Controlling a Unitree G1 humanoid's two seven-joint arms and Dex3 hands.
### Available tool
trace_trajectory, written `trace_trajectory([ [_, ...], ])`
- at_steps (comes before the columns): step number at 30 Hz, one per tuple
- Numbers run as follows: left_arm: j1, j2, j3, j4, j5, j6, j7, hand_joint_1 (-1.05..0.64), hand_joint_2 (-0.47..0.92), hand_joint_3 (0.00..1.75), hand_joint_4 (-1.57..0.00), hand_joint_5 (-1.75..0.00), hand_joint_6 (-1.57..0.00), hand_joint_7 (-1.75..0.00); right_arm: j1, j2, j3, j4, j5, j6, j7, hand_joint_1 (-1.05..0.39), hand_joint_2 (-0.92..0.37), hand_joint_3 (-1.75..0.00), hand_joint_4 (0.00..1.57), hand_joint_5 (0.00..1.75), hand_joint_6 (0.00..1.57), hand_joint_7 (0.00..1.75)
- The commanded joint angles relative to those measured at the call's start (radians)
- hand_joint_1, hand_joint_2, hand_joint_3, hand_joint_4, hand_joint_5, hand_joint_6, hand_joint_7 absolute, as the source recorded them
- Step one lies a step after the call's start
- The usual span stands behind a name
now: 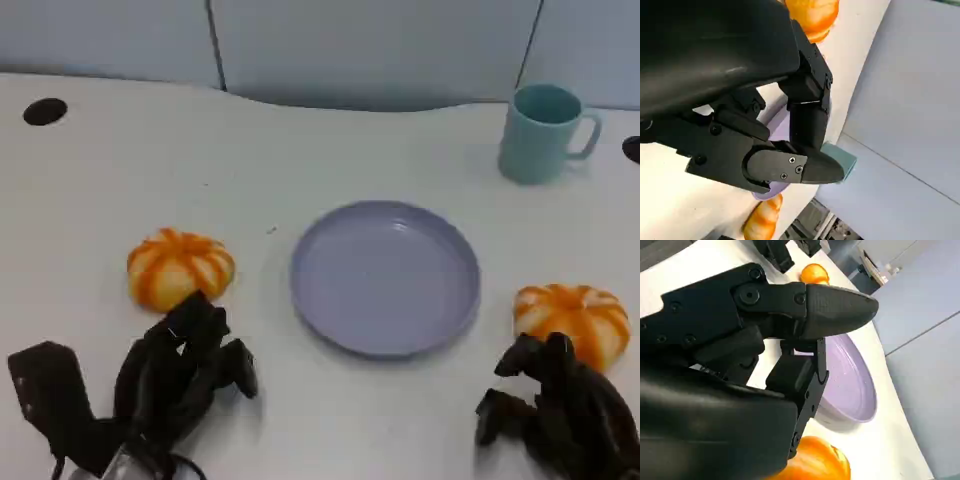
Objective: Grasp the bread from the table and place it into the plate.
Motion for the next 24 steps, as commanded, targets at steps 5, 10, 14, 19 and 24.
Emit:
trace_trajectory([
  [5, -0.001, 0.016, 0.004, 0.003, 0.006, -0.006, -0.006, -0.71, 0.92, 0.24, -1.01, -1.75, -0.72, -1.75, 0.01, -0.002, -0.007, 0.001, 0.001, -0.003, -0.009, -0.43, -0.92, -0.53, 1.17, 1.32, 1.03, 1.18],
  [10, 0.002, 0.015, 0.002, -0.003, 0.007, -0.005, -0.004, -0.72, 0.92, 0.24, -1.0, -1.75, -0.71, -1.75, 0.011, -0.003, -0.006, -0.001, 0.002, -0.002, -0.008, -0.44, -0.92, -0.53, 1.18, 1.32, 1.03, 1.19],
  [14, 0.002, 0.014, -0.002, -0.001, 0.014, -0.016, -0.002, -0.73, 0.92, 0.24, -1.0, -1.75, -0.72, -1.75, 0.014, -0.004, -0.005, -0.01, -0.002, 0.006, -0.021, -0.44, -0.92, -0.52, 1.18, 1.32, 1.04, 1.2],
  [19, 0.006, 0.005, 0.001, -0.01, 0.014, -0.012, 0.011, -0.72, 0.92, 0.25, -1.01, -1.75, -0.72, -1.75, 0.014, -0.005, -0.005, -0.009, 0.0, 0.002, -0.021, -0.44, -0.92, -0.52, 1.19, 1.32, 1.04, 1.22],
  [24, 0.001, 0.006, 0.005, -0.002, 0.015, -0.014, 0.003, -0.7, 0.92, 0.25, -1.01, -1.75, -0.73, -1.75, 0.014, -0.005, -0.003, -0.013, 0.0, 0.009, -0.025, -0.43, -0.92, -0.52, 1.19, 1.32, 1.03, 1.22],
])
